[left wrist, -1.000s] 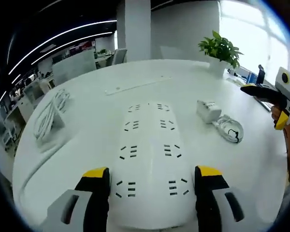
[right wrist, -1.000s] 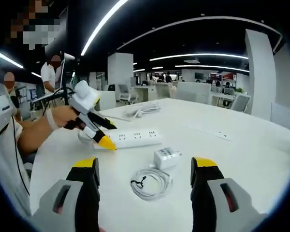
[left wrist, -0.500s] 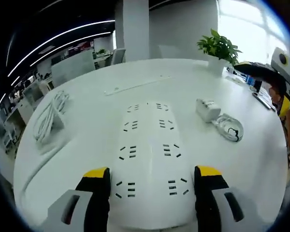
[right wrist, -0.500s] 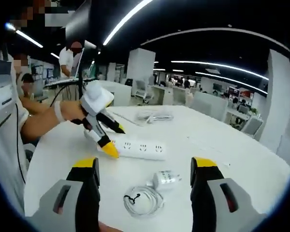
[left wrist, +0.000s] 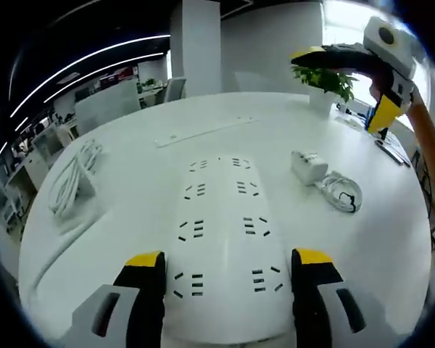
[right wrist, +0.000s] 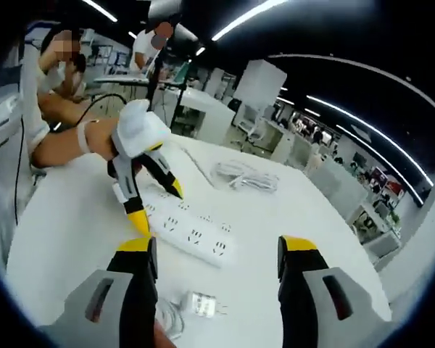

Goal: Straighten the power strip on the desk, plug the charger into it

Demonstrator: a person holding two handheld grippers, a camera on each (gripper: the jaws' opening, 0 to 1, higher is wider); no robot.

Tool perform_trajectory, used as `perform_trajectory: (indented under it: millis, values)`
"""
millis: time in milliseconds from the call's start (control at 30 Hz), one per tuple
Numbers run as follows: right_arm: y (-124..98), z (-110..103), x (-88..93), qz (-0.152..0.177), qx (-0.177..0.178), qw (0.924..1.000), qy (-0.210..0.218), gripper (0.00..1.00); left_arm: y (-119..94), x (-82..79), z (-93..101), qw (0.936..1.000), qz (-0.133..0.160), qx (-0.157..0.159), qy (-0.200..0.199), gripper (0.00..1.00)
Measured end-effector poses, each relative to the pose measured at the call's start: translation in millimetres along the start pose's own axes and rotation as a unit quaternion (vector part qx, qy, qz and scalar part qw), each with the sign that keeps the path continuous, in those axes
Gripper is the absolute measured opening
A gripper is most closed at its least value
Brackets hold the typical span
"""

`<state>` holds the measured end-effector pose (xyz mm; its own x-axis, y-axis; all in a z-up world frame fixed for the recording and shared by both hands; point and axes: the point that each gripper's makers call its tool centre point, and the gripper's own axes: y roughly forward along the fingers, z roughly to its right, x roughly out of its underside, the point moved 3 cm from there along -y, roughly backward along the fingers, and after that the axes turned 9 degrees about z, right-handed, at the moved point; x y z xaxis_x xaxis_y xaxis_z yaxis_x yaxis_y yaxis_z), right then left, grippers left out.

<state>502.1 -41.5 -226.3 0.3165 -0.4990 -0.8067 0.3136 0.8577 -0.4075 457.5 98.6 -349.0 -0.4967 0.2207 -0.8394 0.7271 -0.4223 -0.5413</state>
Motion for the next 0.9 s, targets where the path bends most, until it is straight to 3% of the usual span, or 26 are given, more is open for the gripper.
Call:
perform_trajectory:
  millis: [133,267,400,533,633,667,700,767,867,900]
  values:
    - [17,2,-4.1,-0.031,-0.054,0.9961,-0.062,0.74,0,0.0,-0.2,0.9999,0.011,0.0,-0.001,0.71]
    - [39,3,-4.6,-0.054,-0.115,0.9855,-0.112,0.76,1,-0.5,-0.6,0.9999,0.015,0.0,-0.001,0.71]
    - [64,3,5.1,-0.08,-0.159,0.9773,-0.114,0.74,1,-0.6,-1.1,0.9998,0.018,0.001,-0.001,0.71]
    - [92,-1,25.1,-0.131,-0.224,0.9562,-0.136,0.77,1,-1.1,-1.8,0.9998,0.02,0.003,-0.001,0.71]
    - [102,0,36.5,-0.165,-0.249,0.9421,-0.152,0.78,1,-1.4,-2.1,0.9998,0.021,0.003,-0.002,0.71]
    - [109,3,43.0,-0.186,-0.26,0.9325,-0.168,0.77,1,-1.5,-2.2,0.9998,0.021,0.003,-0.002,0.71]
    - [113,5,45.9,-0.197,-0.263,0.9283,-0.174,0.77,1,-1.7,-2.3,0.9998,0.021,0.004,-0.002,0.71]
    - [118,6,49.1,-0.206,-0.274,0.921,-0.184,0.76,1,-1.7,-2.3,0.9997,0.022,0.003,-0.002,0.71]
    - [126,8,51.3,-0.224,-0.299,0.9037,-0.21,0.76,1,-1.8,-2.5,0.9997,0.024,0.004,-0.003,0.71]
    - [128,10,52.2,-0.233,-0.309,0.8899,-0.241,0.76,0,-1.2,-2.2,0.9997,0.024,0.004,-0.003,0.71]
